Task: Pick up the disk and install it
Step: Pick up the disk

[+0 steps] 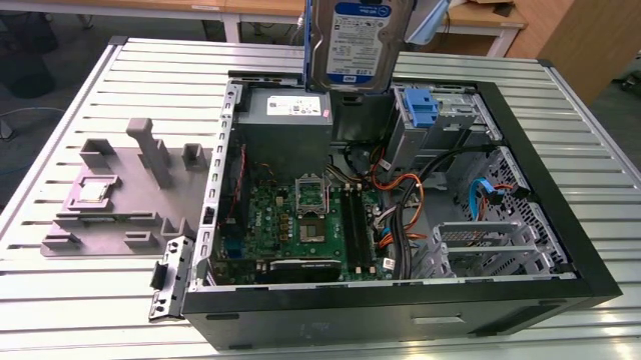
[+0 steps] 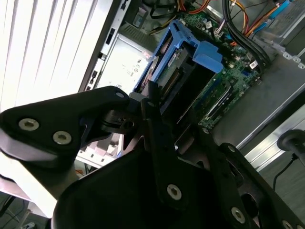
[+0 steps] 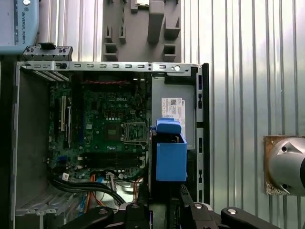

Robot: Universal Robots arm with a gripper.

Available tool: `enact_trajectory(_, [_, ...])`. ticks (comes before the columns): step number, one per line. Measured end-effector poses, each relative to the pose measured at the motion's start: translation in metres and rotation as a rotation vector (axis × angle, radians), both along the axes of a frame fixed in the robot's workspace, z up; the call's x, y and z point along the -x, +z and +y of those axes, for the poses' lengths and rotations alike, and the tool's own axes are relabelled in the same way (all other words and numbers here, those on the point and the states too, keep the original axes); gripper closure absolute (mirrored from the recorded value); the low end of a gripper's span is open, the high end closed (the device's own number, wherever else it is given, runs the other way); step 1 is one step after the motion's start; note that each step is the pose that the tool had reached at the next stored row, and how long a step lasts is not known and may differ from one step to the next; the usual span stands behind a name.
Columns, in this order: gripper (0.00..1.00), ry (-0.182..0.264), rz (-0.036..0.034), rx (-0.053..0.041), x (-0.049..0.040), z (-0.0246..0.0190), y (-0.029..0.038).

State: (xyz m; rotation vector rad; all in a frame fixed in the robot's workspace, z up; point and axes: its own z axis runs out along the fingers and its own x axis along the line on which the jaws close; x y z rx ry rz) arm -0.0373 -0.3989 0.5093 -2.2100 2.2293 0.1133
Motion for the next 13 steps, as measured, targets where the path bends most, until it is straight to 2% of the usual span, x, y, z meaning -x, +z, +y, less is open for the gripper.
enact_trajectory(6, [0.65,0.000,0.0000,0.0000,-0.0119,-0.0045,-0.0034])
enact_trajectory(13, [0.65,0.000,0.0001,0.0001,-0.0156,-0.0132,-0.0085])
